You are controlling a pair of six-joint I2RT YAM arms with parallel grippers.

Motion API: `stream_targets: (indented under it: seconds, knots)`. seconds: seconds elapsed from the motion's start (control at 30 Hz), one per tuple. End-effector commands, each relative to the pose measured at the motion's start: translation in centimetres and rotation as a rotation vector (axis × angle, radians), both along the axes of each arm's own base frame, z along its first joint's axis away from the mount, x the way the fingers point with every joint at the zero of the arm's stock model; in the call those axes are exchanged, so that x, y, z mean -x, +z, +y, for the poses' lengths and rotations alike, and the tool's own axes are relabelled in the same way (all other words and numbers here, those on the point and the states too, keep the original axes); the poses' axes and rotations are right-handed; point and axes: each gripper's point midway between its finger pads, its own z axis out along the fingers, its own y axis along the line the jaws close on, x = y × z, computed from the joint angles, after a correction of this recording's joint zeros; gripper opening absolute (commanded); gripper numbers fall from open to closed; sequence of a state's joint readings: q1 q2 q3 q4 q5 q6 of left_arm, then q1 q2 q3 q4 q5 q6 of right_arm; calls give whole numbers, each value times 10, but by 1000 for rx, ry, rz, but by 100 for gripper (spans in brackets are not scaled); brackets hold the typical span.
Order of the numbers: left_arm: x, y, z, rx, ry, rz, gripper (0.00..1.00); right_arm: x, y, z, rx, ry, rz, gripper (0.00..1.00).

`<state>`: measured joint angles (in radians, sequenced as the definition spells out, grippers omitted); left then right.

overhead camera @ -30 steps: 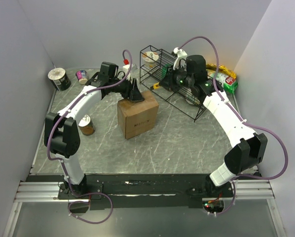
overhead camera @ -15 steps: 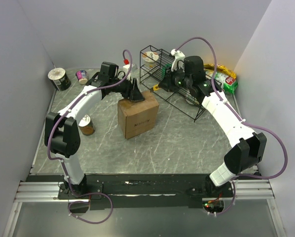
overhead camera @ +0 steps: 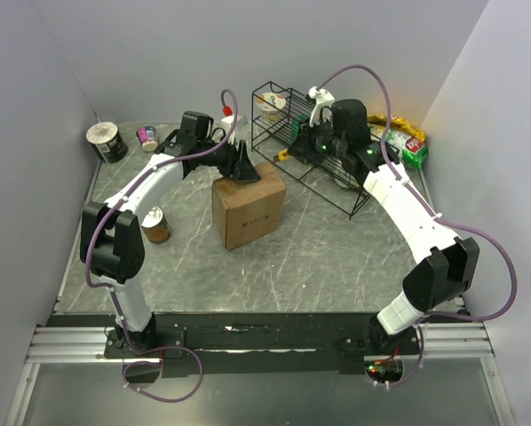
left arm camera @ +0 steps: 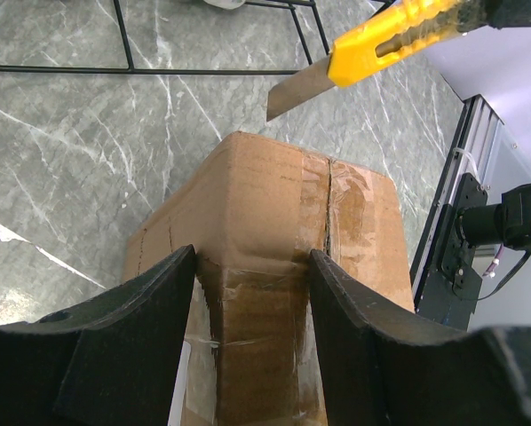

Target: Unpack the express box

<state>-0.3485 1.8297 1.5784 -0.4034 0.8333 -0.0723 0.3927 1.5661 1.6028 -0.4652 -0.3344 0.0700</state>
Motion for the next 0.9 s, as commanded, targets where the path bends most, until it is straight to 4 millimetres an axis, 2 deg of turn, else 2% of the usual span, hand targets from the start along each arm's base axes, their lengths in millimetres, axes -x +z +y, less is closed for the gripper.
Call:
stream_targets:
  seconds: [0.0, 0.5, 0.67, 0.87]
  knots:
    - [19, -73, 9, -160, 27, 185, 57, 2, 9, 4, -31, 16, -13, 0]
    - [18, -75, 10, -165, 34, 188, 57, 14, 0, 11, -15, 61, 19, 0]
    - [18, -76, 10, -167, 40, 191, 56, 24, -8, 7, 8, 78, 70, 0]
    - [16, -77, 11, -173, 48, 187, 56, 28, -6, 1, 17, 99, 106, 0]
